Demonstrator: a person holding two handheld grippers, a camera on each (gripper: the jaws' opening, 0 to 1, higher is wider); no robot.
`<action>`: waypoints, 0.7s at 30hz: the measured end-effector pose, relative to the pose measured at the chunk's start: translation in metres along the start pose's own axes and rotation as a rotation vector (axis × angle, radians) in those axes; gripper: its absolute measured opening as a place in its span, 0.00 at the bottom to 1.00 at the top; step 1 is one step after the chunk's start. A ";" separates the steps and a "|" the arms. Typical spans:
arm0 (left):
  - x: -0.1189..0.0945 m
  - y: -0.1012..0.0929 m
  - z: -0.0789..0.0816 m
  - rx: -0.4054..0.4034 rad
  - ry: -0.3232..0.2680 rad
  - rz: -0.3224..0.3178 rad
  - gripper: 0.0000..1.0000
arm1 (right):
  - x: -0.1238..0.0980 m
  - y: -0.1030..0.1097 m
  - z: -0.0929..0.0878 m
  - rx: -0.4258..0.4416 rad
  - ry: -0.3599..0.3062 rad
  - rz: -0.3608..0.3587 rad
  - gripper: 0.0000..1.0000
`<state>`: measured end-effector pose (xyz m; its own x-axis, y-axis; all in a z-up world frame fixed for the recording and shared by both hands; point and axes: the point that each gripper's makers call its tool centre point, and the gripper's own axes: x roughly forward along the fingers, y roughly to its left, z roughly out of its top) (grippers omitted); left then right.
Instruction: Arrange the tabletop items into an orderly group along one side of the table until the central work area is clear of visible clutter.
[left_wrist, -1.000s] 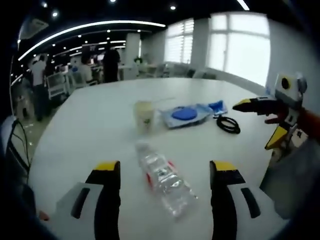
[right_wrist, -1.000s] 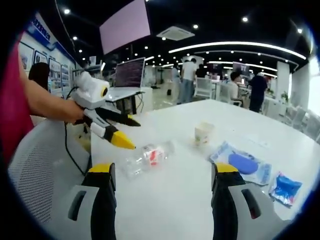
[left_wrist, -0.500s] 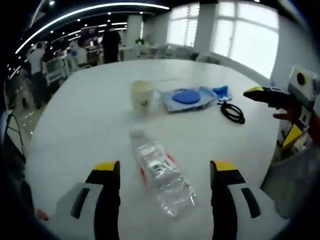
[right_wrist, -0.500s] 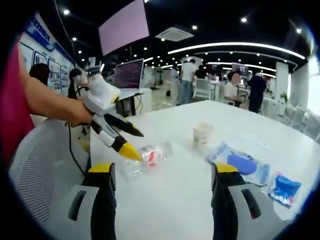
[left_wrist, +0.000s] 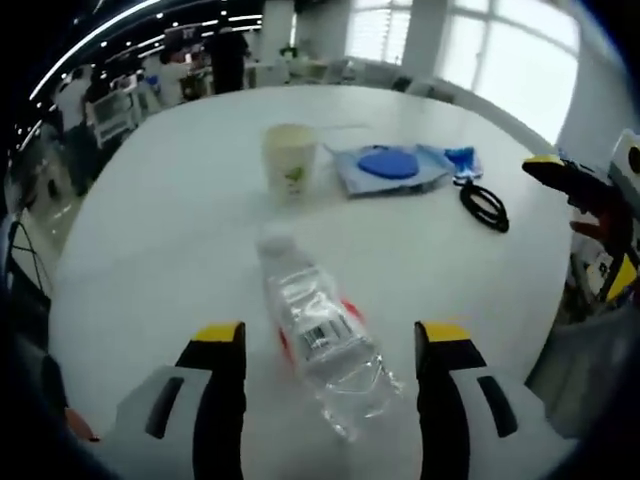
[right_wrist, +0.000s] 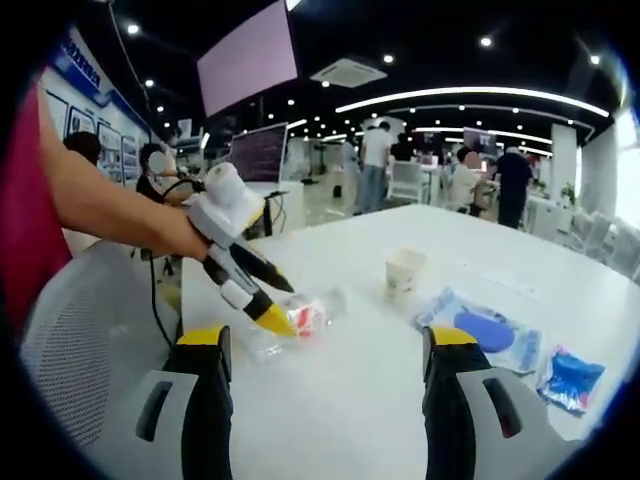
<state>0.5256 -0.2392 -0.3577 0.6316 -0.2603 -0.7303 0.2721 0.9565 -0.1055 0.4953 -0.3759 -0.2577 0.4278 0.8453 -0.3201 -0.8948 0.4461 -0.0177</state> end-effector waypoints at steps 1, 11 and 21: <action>0.001 0.000 -0.002 -0.003 0.020 0.001 0.64 | 0.000 0.000 0.000 0.001 -0.002 0.001 0.79; 0.011 -0.006 -0.006 0.001 0.127 -0.007 0.55 | -0.001 -0.001 0.004 0.006 -0.020 0.002 0.79; 0.011 -0.004 -0.016 0.017 0.233 0.013 0.47 | -0.002 -0.001 0.006 0.007 -0.032 0.004 0.78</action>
<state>0.5198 -0.2438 -0.3756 0.4508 -0.2085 -0.8679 0.2788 0.9566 -0.0850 0.4960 -0.3766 -0.2511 0.4278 0.8561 -0.2900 -0.8958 0.4443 -0.0096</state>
